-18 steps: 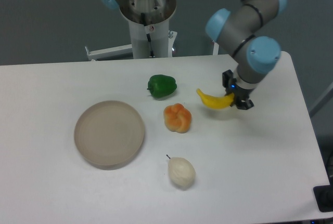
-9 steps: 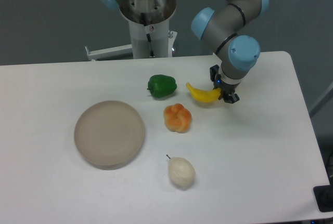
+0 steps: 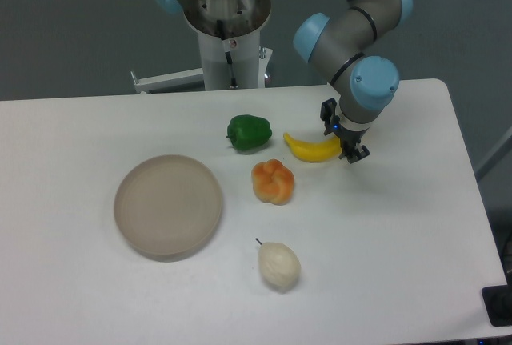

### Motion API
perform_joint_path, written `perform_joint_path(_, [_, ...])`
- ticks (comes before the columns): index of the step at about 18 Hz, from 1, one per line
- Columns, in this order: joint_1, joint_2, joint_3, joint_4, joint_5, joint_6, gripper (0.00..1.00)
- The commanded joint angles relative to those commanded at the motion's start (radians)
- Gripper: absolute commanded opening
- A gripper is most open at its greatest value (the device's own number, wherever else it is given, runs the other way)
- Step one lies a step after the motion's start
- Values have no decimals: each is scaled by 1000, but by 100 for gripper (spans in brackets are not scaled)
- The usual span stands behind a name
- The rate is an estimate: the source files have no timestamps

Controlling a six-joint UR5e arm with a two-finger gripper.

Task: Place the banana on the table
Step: 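Open the gripper to release the banana onto the table, then lift the open gripper up and away from the banana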

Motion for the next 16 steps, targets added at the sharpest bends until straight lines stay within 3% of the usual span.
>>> perform_joint_path(6, [3,-35,141,-8,-8,-6,100])
perform_joint_path(16, [-44,-196,423,-25,-57,-161,100])
